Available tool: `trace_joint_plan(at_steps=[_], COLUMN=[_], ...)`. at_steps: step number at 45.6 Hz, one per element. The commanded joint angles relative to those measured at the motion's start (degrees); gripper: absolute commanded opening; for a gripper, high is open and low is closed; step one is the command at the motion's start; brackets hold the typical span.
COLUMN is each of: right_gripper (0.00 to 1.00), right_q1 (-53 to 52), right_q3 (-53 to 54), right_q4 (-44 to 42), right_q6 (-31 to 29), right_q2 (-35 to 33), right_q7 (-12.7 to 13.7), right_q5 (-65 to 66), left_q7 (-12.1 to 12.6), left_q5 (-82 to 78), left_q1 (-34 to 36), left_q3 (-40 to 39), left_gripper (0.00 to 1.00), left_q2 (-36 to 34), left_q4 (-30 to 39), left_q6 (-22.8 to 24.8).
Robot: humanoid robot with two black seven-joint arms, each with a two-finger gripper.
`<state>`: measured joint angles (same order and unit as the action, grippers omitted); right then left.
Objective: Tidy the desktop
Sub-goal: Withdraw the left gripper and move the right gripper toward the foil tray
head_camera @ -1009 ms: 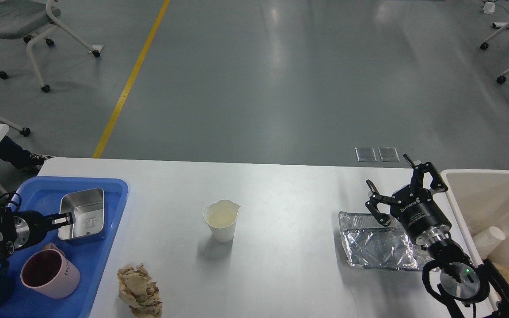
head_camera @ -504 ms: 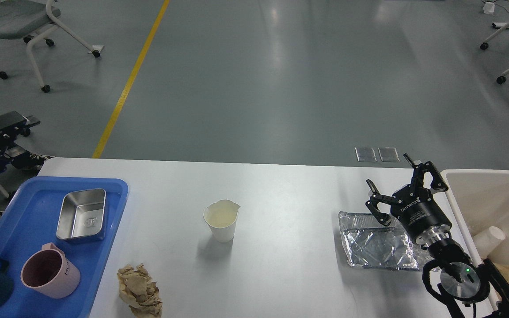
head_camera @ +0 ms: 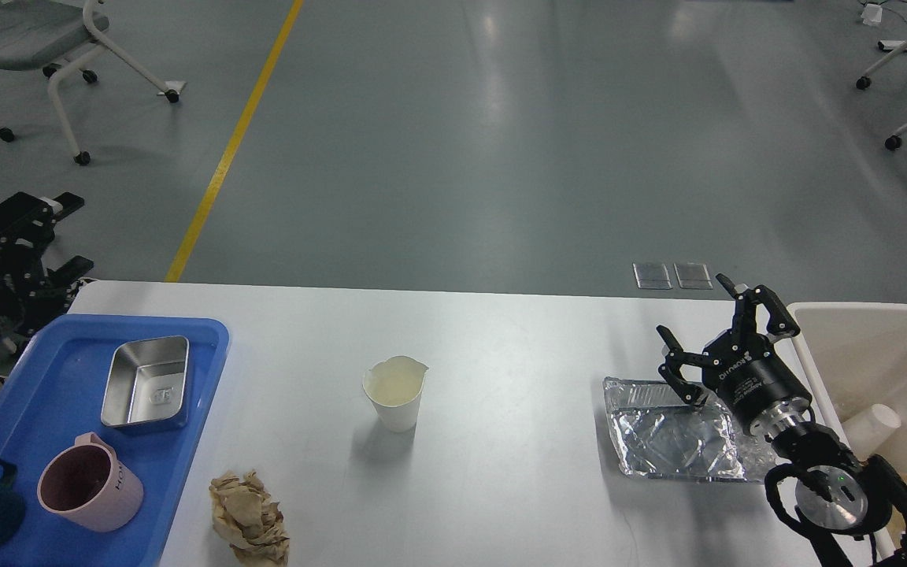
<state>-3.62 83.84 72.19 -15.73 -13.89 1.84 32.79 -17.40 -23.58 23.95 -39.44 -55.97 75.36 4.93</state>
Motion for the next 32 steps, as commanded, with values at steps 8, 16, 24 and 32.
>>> trace_joint_plan(at_steps=[8, 16, 24, 32], right_gripper=[1.00, 1.00, 1.00, 1.00], right_q1=[-1.13, -1.83, -1.30, -0.08], right_q3=[-7.81, -11.77, -11.94, -14.93], right_q4=[2.51, 6.11, 8.93, 14.81], right_q6=[-2.46, -2.11, -2.29, -2.38], right_q2=[-16.86, -25.74, -34.79, -43.31], right_q7=[-2.10, -4.21, -4.30, -4.91], right_q5=[16.32, 39.26, 47.46, 51.84], left_q7=[-0.26, -0.09, -0.09, 0.44], left_q5=[-0.06, -0.06, 0.12, 0.21], left_q1=[-13.39, -20.61, -21.05, -20.96], left_q3=[-13.80, -25.50, -28.14, -32.01], left_gripper=[0.96, 0.96, 0.96, 0.96], left_q2=[13.41, 21.42, 23.62, 27.48], left_q4=[4.35, 4.09, 3.39, -0.30], left_q6=[-7.74, -7.66, -7.13, -2.92])
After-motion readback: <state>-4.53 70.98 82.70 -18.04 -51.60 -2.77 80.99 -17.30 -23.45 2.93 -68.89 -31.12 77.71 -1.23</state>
